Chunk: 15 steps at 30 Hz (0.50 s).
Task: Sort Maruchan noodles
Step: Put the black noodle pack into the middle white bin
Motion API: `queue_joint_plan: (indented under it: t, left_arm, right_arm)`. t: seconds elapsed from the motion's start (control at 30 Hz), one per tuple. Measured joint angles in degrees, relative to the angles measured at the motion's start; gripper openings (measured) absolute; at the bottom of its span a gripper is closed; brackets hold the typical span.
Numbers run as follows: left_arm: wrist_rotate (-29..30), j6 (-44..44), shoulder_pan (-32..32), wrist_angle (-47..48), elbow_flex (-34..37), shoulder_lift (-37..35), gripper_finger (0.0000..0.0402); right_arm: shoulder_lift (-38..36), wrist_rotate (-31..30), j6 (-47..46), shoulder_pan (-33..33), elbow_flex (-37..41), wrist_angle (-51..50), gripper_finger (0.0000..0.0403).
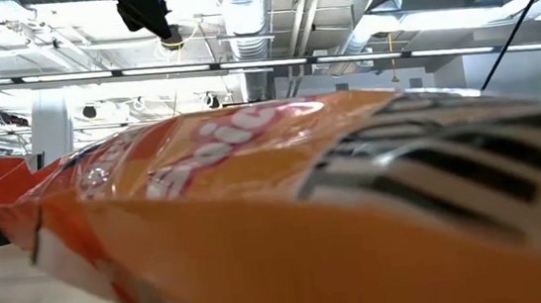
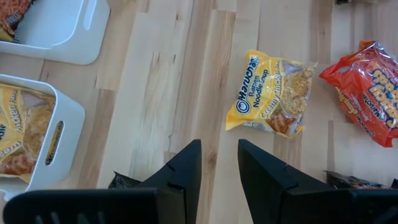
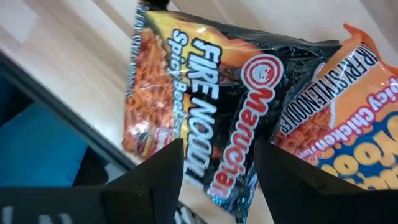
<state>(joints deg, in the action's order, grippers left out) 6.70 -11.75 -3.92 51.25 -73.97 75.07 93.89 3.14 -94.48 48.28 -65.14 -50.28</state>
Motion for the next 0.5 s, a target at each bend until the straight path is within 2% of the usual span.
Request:
queue_joint_plan:
  t: [0.17, 0.5]
  left_arm:
    - [0.0, 0.0, 0.0, 0.3, 0.0, 0.0, 0.0091]
    - [0.0, 0.6, 0.0, 0.2, 0.0, 0.0, 0.0091]
  right_arm:
    - [4.3, 2.8, 0.4, -0.4, 0.0, 0.8, 0.0221]
    - [10.0, 4.0, 0.8, -2.0, -0.3, 4.9, 0.0216]
